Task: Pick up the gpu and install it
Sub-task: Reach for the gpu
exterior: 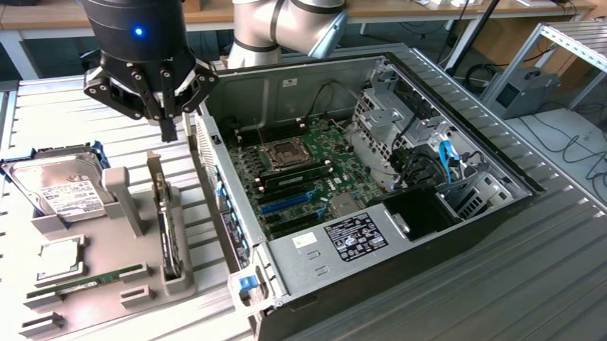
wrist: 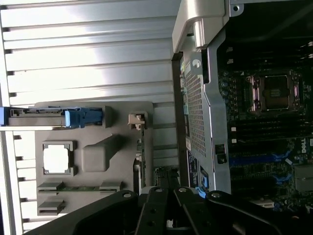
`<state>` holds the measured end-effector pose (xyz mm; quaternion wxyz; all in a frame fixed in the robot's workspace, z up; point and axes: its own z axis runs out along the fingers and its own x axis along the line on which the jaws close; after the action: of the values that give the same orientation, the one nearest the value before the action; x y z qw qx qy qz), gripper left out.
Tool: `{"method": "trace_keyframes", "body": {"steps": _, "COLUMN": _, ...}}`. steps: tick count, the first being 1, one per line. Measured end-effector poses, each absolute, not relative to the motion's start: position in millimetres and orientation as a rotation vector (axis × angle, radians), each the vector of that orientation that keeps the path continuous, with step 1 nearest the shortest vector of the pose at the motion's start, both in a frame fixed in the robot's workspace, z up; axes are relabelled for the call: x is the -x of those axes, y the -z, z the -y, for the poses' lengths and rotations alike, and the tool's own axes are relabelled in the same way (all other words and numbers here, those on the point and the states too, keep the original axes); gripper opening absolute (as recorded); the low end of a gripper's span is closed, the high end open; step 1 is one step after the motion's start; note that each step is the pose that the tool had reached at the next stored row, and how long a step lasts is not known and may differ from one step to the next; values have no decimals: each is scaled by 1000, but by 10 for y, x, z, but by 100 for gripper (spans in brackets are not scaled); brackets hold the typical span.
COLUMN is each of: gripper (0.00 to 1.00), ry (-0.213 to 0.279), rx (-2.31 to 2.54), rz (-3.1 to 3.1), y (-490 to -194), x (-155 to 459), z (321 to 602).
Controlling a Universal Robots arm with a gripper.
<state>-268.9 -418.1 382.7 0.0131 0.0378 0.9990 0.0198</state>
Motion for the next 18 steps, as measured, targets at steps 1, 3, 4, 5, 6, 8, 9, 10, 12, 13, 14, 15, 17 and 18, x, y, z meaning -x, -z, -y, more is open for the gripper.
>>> {"method": "trace_keyframes", "body": {"steps": 1, "gripper": 11, "ry": -59, "rx": -118, "rz": -3113, "y": -3827, "x": 2689, "z": 4191}}
{"method": "trace_keyframes", "body": {"steps": 3, "gripper": 11, "ry": -57, "rx": -118, "rz": -3112, "y": -3824, "x": 2689, "z": 4196}}
{"method": "trace_keyframes", "body": {"steps": 4, "gripper": 11, "ry": -57, "rx": -118, "rz": -3112, "y": -3823, "x": 2689, "z": 4197}}
{"method": "trace_keyframes", "body": {"steps": 5, "gripper": 11, "ry": -57, "rx": -118, "rz": -3112, "y": -3823, "x": 2689, "z": 4200}}
{"method": "trace_keyframes", "body": {"steps": 6, "gripper": 11, "ry": -57, "rx": -118, "rz": -3112, "y": -3823, "x": 2689, "z": 4203}}
{"method": "trace_keyframes", "body": {"steps": 8, "gripper": 11, "ry": -56, "rx": -118, "rz": -3113, "y": -3822, "x": 2690, "z": 4210}}
{"method": "trace_keyframes", "body": {"steps": 9, "gripper": 11, "ry": -56, "rx": -118, "rz": -3112, "y": -3822, "x": 2689, "z": 4214}}
{"method": "trace_keyframes", "body": {"steps": 10, "gripper": 11, "ry": -56, "rx": -118, "rz": -3112, "y": -3821, "x": 2689, "z": 4218}}
{"method": "trace_keyframes", "body": {"steps": 12, "gripper": 11, "ry": -56, "rx": -118, "rz": -3112, "y": -3821, "x": 2689, "z": 4226}}
{"method": "trace_keyframes", "body": {"steps": 13, "gripper": 11, "ry": -56, "rx": -118, "rz": -3112, "y": -3821, "x": 2690, "z": 4229}}
{"method": "trace_keyframes", "body": {"steps": 14, "gripper": 11, "ry": -56, "rx": -118, "rz": -3112, "y": -3820, "x": 2689, "z": 4232}}
{"method": "trace_keyframes", "body": {"steps": 15, "gripper": 11, "ry": -56, "rx": -118, "rz": -3112, "y": -3820, "x": 2689, "z": 4235}}
{"method": "trace_keyframes", "body": {"steps": 17, "gripper": 11, "ry": -56, "rx": -118, "rz": -3112, "y": -3820, "x": 2689, "z": 4240}}
{"method": "trace_keyframes", "body": {"steps": 18, "gripper": 11, "ry": -56, "rx": -118, "rz": -3112, "y": -3820, "x": 2689, "z": 4243}}
